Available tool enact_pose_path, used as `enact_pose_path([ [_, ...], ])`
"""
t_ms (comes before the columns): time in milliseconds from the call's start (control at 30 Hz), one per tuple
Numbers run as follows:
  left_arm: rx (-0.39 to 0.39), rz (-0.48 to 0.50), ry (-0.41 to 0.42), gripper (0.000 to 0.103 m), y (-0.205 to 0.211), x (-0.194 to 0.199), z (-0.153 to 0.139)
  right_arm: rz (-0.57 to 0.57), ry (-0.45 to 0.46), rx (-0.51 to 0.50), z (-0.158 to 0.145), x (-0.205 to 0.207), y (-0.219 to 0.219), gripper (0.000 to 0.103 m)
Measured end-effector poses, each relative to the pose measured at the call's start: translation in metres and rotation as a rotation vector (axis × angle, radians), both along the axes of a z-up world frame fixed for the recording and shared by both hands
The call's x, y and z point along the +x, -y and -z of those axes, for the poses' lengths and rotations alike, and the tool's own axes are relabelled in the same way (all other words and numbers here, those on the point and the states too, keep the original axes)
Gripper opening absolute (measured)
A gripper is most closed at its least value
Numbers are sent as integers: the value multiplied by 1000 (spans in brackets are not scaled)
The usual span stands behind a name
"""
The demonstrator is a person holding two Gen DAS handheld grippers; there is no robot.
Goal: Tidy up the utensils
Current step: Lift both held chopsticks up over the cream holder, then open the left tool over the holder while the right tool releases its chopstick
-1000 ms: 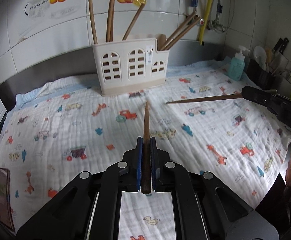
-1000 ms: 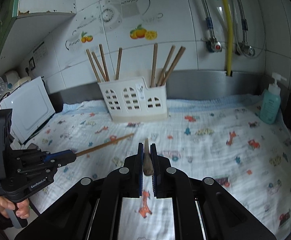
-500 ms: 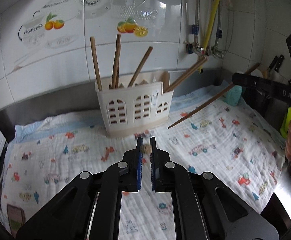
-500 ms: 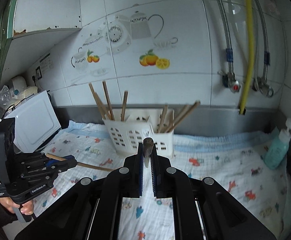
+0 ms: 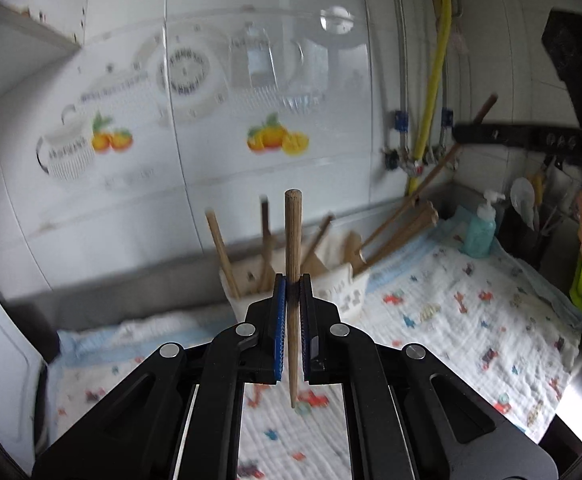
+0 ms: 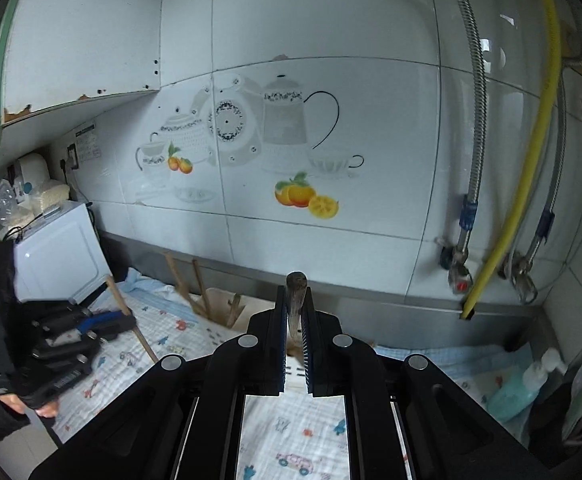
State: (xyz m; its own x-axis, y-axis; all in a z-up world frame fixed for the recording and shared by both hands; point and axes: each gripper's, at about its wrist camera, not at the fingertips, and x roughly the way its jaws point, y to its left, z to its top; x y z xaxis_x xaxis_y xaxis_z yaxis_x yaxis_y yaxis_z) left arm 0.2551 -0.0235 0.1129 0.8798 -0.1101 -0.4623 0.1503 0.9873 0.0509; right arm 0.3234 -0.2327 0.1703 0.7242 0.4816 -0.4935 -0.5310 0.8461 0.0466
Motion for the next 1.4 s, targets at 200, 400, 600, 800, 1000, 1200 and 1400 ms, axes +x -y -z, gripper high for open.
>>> enact_pose_path([
  [200, 3, -25, 108, 5, -6, 14, -50, 11, -34, -39, 8, 23, -13, 7],
  [400, 26, -69, 195, 5, -7, 39, -81, 18, -63, -67, 22, 38, -21, 7],
  [600, -26, -98, 151, 5, -18, 69, -70, 8, -97, -85, 37, 47, -26, 7],
  [800, -34, -100, 86, 6, -24, 81, -46, 10, -117, -95, 47, 51, -30, 7],
  [1000, -63, -94, 58, 8, -30, 81, -41, 22, -126, -98, 52, 54, -32, 7],
  [1200, -47, -72, 78, 18, -24, 70, -49, 33, -117, -93, 49, 52, -29, 20],
  [1400, -38, -73, 132, 53, -22, 43, -58, 39, -90, -80, 41, 36, -25, 42],
])
